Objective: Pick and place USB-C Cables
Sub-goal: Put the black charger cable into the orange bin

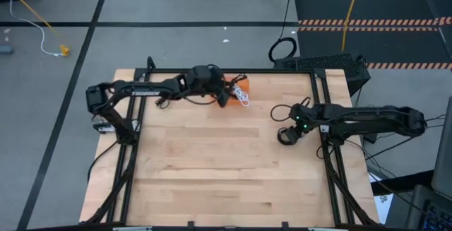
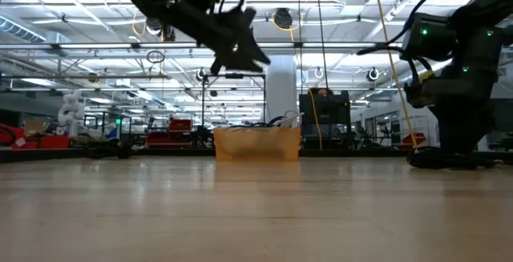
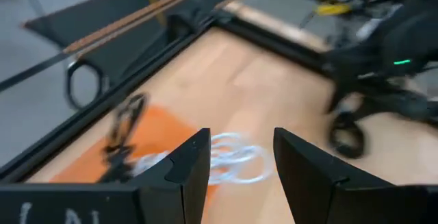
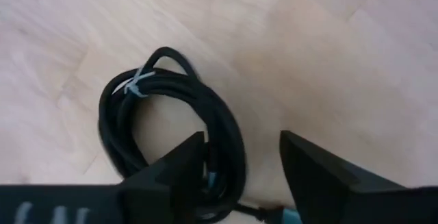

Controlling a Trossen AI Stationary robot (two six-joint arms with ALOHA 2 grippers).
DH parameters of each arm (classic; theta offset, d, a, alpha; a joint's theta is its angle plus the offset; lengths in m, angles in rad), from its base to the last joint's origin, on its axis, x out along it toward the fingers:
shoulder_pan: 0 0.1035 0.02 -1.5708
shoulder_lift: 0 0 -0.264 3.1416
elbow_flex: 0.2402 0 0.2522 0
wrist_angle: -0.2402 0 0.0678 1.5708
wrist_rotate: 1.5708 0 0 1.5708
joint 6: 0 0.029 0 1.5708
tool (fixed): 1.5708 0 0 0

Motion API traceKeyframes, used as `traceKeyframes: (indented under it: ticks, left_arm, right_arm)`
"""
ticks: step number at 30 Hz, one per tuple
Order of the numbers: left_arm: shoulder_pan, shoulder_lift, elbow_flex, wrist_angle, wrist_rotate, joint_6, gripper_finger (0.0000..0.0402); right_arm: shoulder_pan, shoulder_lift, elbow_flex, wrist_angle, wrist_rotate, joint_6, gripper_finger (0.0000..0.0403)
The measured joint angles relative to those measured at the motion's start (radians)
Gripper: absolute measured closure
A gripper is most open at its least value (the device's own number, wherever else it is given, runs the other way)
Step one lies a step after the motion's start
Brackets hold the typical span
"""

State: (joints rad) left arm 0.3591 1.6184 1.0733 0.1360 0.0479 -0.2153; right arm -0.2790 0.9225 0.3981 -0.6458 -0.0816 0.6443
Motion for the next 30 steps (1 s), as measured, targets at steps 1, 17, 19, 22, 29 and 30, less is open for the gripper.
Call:
traceKeyframes:
  ticks: [1, 17, 19, 22, 29, 30]
  left_arm:
    - [-0.016, -0.011, 0.000, 0.003, 0.004, 0.000, 0.0240]
    - [-0.257, -0.071, 0.000, 0.034, 0.005, 0.018, 0.0240]
    - [-0.269, -0.071, 0.000, 0.015, 0.005, 0.018, 0.0240]
    - [-0.289, -0.071, 0.000, 0.017, 0.004, 0.014, 0.0240]
    - [-0.346, -0.026, -0.001, 0.038, -0.064, 0.022, 0.0240]
    - [-0.352, -0.017, 0.000, 0.046, -0.081, 0.024, 0.0240]
  right_arm:
    - [0.000, 0.007, 0.000, 0.006, 0.007, -0.002, 0.0237]
    - [0.000, -0.025, -0.104, 0.207, 0.050, -0.036, 0.0369]
    - [0.000, -0.046, -0.107, 0.226, 0.048, -0.052, 0.0369]
    - [0.001, -0.074, -0.108, 0.284, 0.021, -0.082, 0.0370]
    - [0.002, -0.111, -0.107, 0.605, -0.120, -0.140, 0.0370]
    - [0.002, -0.114, -0.106, 0.658, -0.144, -0.141, 0.0370]
